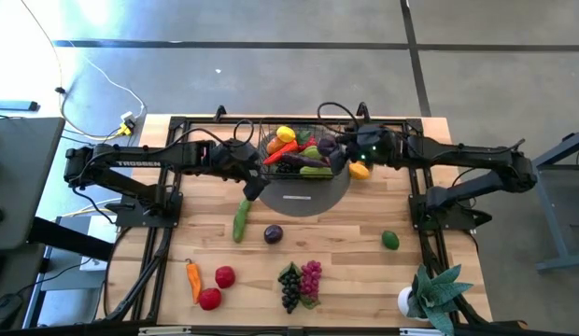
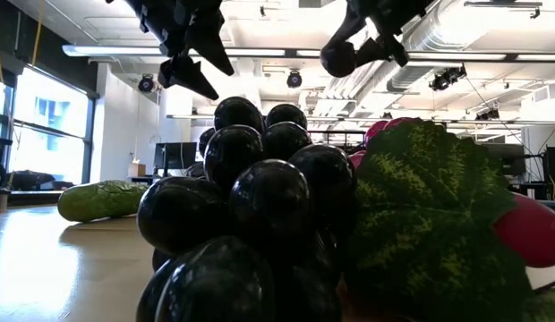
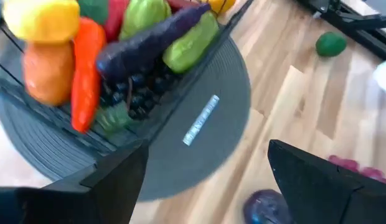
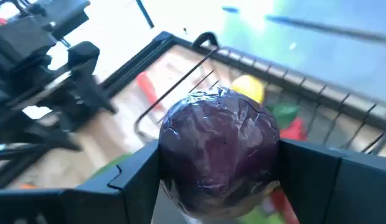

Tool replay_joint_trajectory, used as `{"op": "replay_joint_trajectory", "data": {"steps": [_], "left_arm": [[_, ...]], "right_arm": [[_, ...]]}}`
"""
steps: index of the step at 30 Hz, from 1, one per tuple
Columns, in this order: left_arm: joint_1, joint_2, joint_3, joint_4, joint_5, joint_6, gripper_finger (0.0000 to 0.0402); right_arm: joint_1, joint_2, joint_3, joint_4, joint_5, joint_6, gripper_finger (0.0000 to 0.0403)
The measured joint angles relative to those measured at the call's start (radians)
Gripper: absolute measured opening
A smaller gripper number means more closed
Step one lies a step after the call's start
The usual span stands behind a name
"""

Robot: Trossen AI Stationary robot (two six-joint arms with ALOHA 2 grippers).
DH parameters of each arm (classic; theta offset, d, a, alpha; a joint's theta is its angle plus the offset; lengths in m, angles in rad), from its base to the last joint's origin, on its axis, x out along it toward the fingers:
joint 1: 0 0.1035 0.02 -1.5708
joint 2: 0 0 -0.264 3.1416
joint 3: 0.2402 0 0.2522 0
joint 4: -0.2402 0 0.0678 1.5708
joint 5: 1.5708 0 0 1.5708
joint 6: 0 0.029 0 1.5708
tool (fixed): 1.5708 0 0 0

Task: Build produce basket
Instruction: Put the right purple plum into the black wire basket

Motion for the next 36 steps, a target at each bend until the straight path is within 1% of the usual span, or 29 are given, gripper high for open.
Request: {"op": "replay_joint_trajectory", "data": {"steps": [3,6,8,14,18,20,23,26,30,36], "left_arm": [[0.000,0.000,0.000,-0.002,0.072,-0.034,0.0322],[-0.015,0.000,0.000,-0.002,0.149,-0.033,0.0322],[-0.035,0.000,0.000,0.001,0.160,-0.025,0.0322],[-0.123,0.000,0.000,0.004,0.148,0.086,0.0322],[-0.189,0.000,0.000,0.004,0.100,0.157,0.0322],[-0.218,0.000,0.000,0.004,0.074,0.181,0.0322],[-0.249,0.000,0.000,0.004,0.063,0.200,0.0322],[-0.276,0.007,0.001,0.006,0.048,0.201,0.0321],[-0.305,0.041,0.001,0.008,0.025,0.187,0.0321],[-0.331,0.119,0.001,0.033,0.024,0.158,0.0321]], "right_arm": [[-0.033,0.001,0.000,0.003,0.000,-0.084,0.0250],[-0.067,0.020,0.000,0.002,-0.015,-0.146,0.0250],[-0.087,0.042,0.000,0.011,-0.038,-0.193,0.0250],[-0.125,0.107,0.000,0.010,-0.084,-0.274,0.0250],[-0.145,0.146,0.000,0.010,-0.145,-0.313,0.0250],[-0.150,0.164,0.000,0.011,-0.156,-0.324,0.0250],[-0.154,0.187,0.000,0.011,-0.165,-0.357,0.0253],[-0.154,0.205,0.000,0.014,-0.165,-0.377,0.0266],[-0.156,0.214,-0.001,0.049,-0.166,-0.384,0.0294],[-0.174,0.214,-0.001,0.072,-0.167,-0.421,0.0338]]}}
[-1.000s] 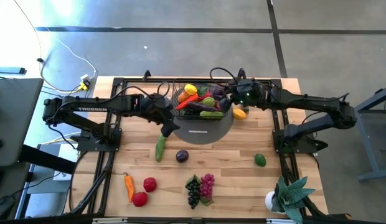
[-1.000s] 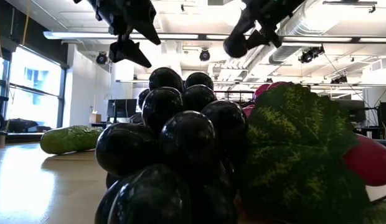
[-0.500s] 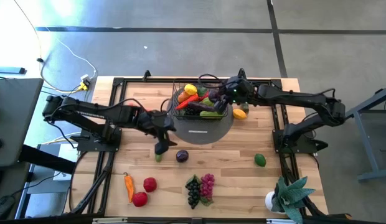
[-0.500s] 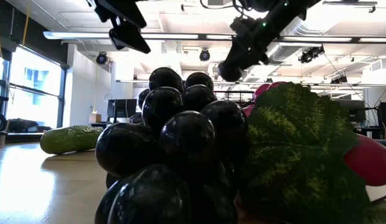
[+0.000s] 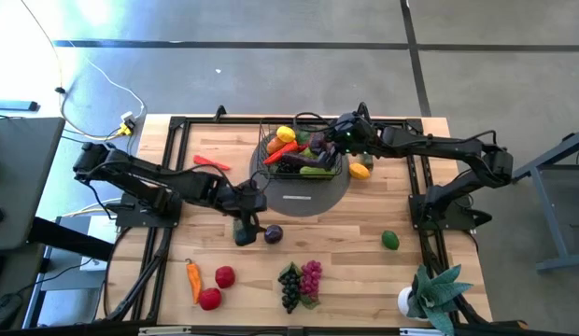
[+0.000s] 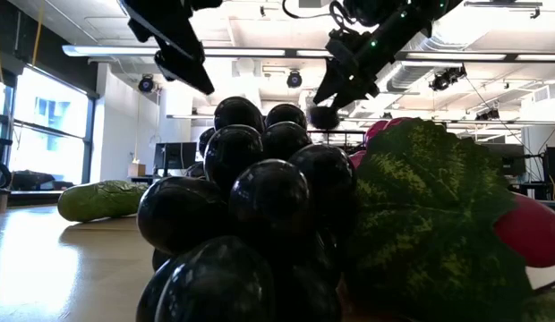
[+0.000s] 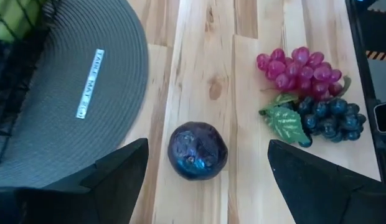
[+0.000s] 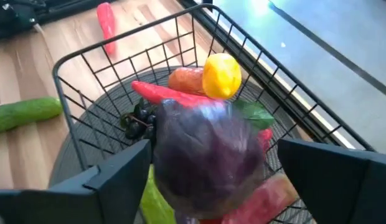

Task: Build produce basket
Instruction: Put the right purple plum into the black wire basket, then put the purple plum into the black wire basket

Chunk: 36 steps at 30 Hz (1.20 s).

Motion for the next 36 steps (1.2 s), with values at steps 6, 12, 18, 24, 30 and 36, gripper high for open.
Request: {"op": "replay_joint_trajectory", "data": {"steps": [6,12,18,24,30,36], "left_arm": [[-0.011,0.071,0.000,0.038,0.001,-0.007,0.0321],[-0.022,0.147,0.000,0.088,0.008,-0.007,0.0321],[-0.031,0.212,0.000,0.120,0.024,0.001,0.0321],[-0.031,0.281,-0.001,0.140,0.055,0.001,0.0321],[-0.031,0.338,0.000,0.157,0.031,-0.017,0.0321],[-0.031,0.365,-0.001,0.156,0.029,-0.018,0.0321]], "right_arm": [[-0.025,0.000,0.000,0.015,-0.078,-0.004,0.0369],[-0.027,0.000,0.000,0.019,-0.081,-0.006,0.0373],[-0.027,0.000,0.000,0.020,-0.087,-0.007,0.0374],[-0.027,0.000,0.000,0.022,-0.086,-0.008,0.0374],[-0.027,0.000,0.000,0.020,-0.086,-0.005,0.0374],[-0.027,0.000,0.000,0.020,-0.086,-0.004,0.0374]]}}
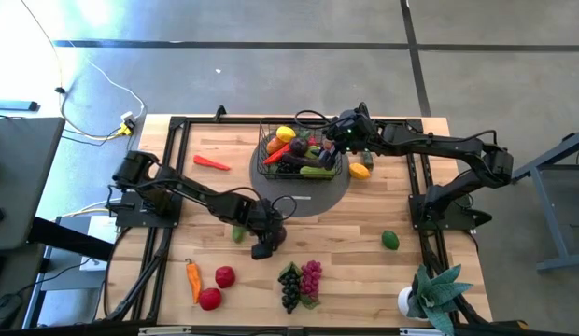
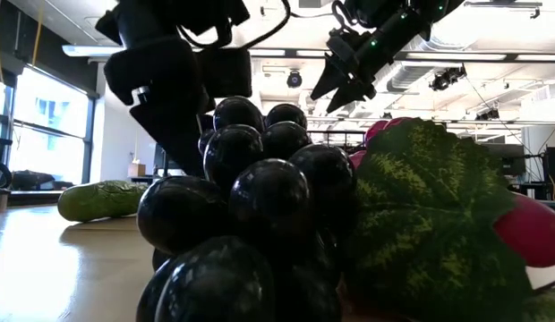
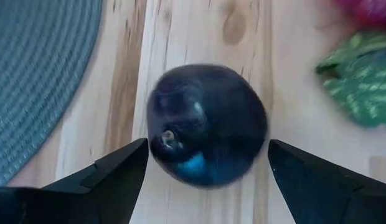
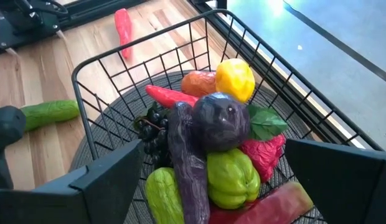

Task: Build produce basket
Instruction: Put the purple plum into the black wire basket

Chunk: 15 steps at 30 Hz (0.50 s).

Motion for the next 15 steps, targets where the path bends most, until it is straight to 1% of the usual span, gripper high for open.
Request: {"op": "replay_joint_trajectory", "data": {"steps": [4,11,15], "left_arm": [[0.000,0.014,-0.001,0.003,-0.030,-0.015,0.0321],[0.002,0.039,0.001,0.096,-0.021,-0.015,0.0321],[0.002,0.043,0.001,0.102,-0.021,-0.026,0.0321]], "right_arm": [[0.000,0.000,0.000,0.000,0.000,0.024,0.0374],[0.000,0.000,0.000,0.000,0.001,0.050,0.0374],[0.000,0.000,0.000,0.000,0.001,0.050,0.0374]]}}
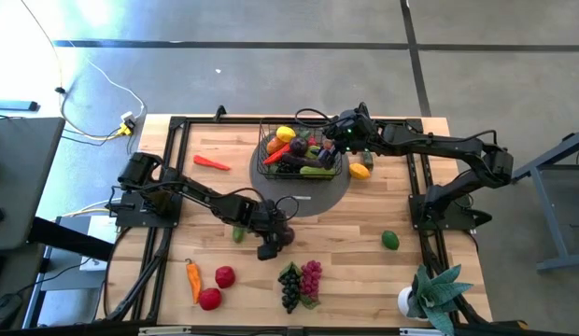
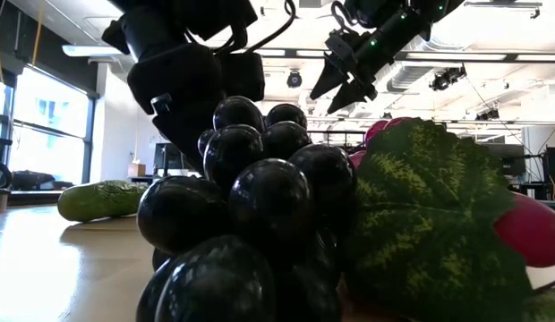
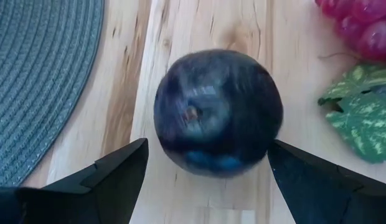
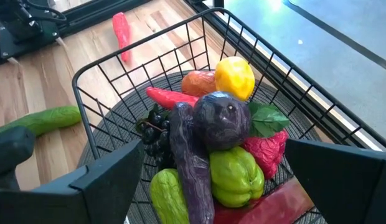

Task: Build produce basket
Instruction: Put the purple plum into the black wire basket

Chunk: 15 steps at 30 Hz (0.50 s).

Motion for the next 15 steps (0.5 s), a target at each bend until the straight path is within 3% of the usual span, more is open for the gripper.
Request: {"op": "replay_joint_trajectory", "data": {"steps": [15], "left_arm": [[0.006,0.000,0.000,0.103,0.075,0.001,0.0321]], "right_arm": [[0.000,0.000,0.000,-0.001,0.000,0.046,0.0374]]}}
